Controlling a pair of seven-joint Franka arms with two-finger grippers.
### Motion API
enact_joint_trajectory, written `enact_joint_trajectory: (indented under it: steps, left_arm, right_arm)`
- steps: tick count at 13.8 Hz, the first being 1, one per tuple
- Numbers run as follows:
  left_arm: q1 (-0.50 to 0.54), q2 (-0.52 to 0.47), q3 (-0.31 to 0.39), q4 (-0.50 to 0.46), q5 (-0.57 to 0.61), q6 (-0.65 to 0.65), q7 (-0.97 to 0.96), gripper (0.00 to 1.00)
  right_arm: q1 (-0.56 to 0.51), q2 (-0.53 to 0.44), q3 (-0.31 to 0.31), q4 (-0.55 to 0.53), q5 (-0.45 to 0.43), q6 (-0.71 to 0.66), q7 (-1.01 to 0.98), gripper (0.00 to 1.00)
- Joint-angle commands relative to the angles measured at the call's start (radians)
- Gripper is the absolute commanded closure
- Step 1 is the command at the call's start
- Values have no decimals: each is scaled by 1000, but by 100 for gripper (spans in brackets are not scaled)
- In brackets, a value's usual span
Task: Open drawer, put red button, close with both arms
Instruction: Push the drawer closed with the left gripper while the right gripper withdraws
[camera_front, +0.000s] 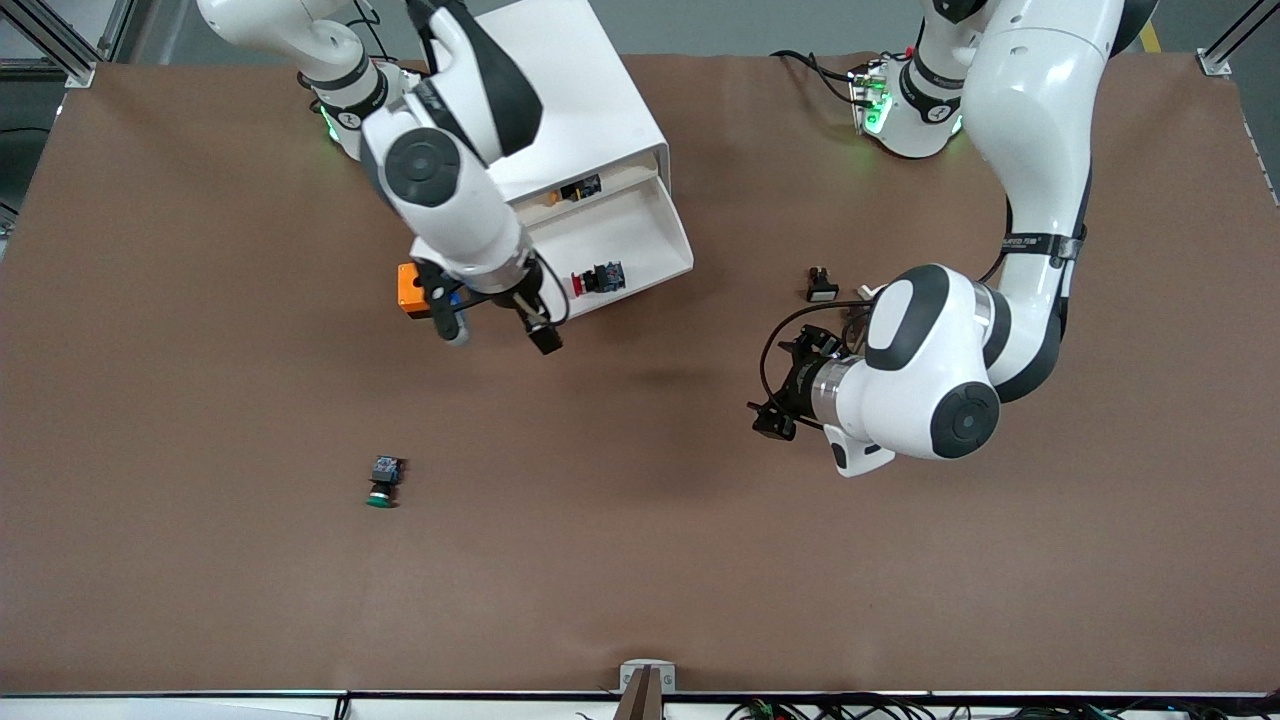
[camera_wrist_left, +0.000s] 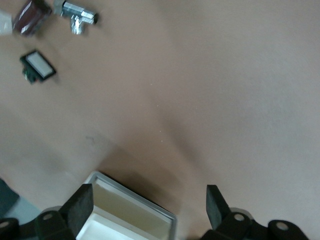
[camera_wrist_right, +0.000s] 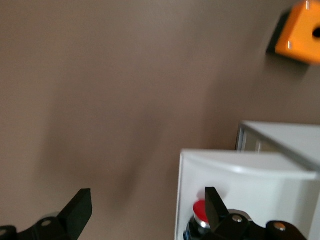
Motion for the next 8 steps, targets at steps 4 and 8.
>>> enact_joint_trajectory:
  steps: [4, 8]
  left_arm:
    - [-5, -21, 12, -16, 75, 11, 301, 0]
    - [-31, -20, -14, -20, 181, 46, 420, 0]
  right_arm:
    - [-206, -46, 17, 114, 1, -185, -390, 0]
    - [-381, -109, 16, 148, -5, -345, -768, 0]
